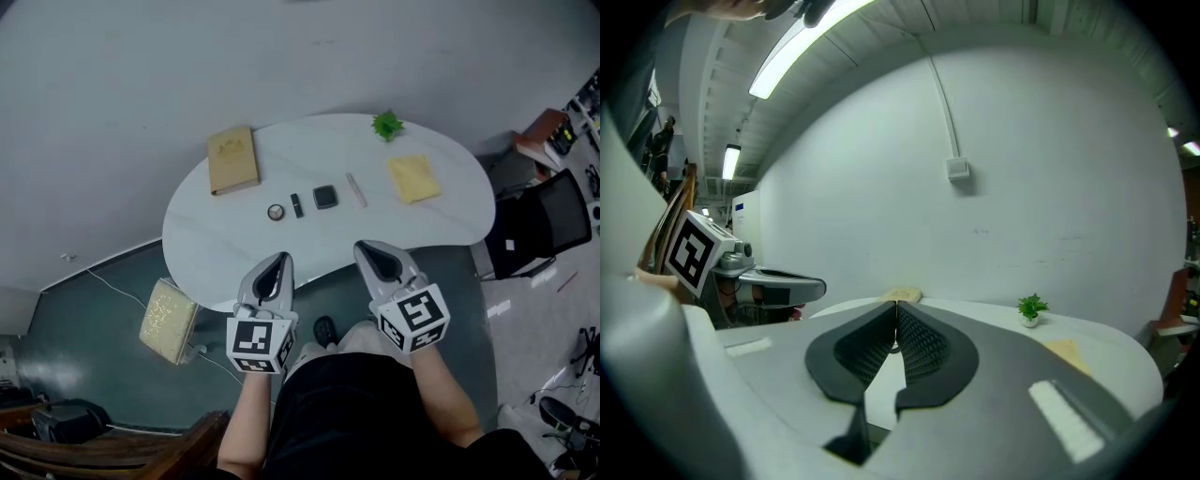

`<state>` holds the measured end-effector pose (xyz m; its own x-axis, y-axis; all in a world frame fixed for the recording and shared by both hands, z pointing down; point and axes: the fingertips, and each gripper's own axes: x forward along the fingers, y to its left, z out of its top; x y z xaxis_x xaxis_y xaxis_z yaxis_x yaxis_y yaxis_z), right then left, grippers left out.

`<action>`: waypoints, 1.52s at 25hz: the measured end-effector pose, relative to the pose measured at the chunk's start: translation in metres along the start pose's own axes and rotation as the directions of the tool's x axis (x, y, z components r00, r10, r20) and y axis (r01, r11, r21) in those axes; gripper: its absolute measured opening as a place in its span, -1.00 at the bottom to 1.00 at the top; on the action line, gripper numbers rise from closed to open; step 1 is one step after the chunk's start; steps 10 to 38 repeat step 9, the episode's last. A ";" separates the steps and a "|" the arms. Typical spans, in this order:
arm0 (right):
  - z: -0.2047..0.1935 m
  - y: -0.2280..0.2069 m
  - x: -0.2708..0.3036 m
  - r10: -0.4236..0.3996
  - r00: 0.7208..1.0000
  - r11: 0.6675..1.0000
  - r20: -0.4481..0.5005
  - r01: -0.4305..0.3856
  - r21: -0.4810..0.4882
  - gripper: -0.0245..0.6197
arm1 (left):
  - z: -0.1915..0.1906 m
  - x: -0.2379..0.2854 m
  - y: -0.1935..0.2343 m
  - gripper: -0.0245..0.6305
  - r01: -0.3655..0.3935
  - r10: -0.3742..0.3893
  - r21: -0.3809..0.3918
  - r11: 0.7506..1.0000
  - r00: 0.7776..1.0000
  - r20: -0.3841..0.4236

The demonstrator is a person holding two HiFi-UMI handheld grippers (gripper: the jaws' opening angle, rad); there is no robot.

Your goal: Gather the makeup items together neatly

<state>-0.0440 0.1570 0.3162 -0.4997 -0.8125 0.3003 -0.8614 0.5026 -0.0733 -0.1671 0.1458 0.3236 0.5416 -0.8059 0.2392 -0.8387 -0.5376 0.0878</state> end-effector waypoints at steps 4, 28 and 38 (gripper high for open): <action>0.000 0.001 -0.002 0.009 1.000 1.000 -0.006 -0.009 -0.004 -0.89 | 0.001 -0.001 0.000 -0.93 -0.008 0.008 0.000 1.000 1.000 0.002; 0.000 0.000 -0.004 0.013 1.000 1.000 -0.015 -0.013 -0.013 -0.89 | 0.002 -0.003 -0.003 -0.93 -0.009 0.009 -0.009 1.000 1.000 0.007; 0.000 0.000 -0.004 0.013 1.000 1.000 -0.015 -0.013 -0.013 -0.89 | 0.002 -0.003 -0.003 -0.93 -0.009 0.009 -0.009 1.000 1.000 0.007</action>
